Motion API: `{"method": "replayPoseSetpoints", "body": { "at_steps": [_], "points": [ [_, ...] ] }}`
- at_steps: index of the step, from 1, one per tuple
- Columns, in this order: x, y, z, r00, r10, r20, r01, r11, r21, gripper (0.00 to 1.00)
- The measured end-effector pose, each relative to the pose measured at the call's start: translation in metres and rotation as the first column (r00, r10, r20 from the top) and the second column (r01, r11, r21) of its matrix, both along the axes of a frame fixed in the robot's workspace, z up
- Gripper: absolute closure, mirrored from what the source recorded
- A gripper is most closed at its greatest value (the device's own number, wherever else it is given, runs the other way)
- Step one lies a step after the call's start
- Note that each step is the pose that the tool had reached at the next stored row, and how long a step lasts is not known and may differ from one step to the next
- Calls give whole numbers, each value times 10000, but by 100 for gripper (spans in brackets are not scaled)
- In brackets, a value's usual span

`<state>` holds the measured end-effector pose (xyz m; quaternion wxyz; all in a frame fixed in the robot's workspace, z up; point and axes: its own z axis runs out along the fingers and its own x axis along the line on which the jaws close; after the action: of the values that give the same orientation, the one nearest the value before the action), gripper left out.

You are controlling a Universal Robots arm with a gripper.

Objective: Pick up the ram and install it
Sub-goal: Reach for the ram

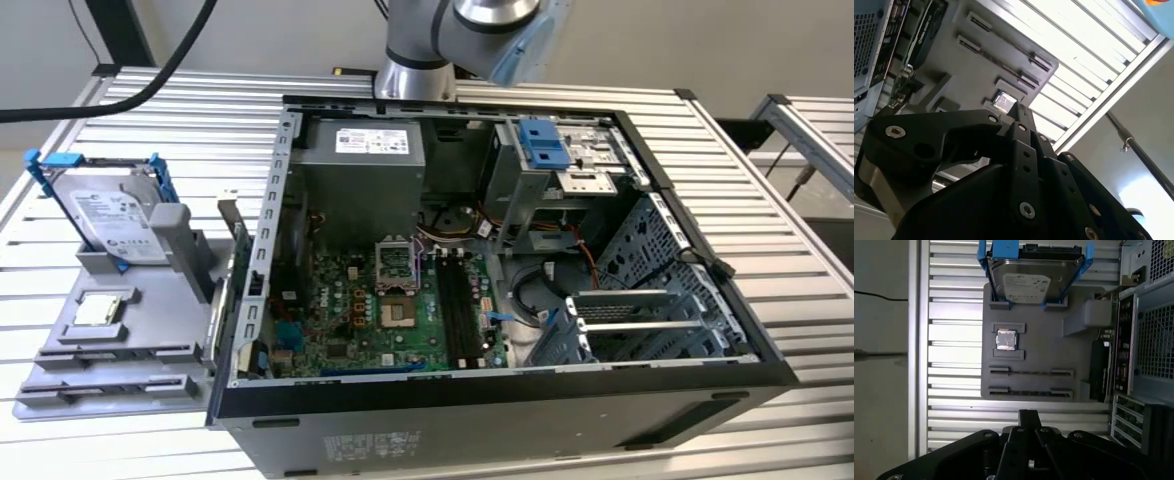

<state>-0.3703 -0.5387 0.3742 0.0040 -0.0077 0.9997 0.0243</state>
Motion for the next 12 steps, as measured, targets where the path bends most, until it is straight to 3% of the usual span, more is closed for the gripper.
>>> {"method": "replayPoseSetpoints", "body": {
  "at_steps": [12],
  "points": [
    [-1, -13, -1, 10000, -12, -1, 12, 10000, -1, 100]
  ]
}}
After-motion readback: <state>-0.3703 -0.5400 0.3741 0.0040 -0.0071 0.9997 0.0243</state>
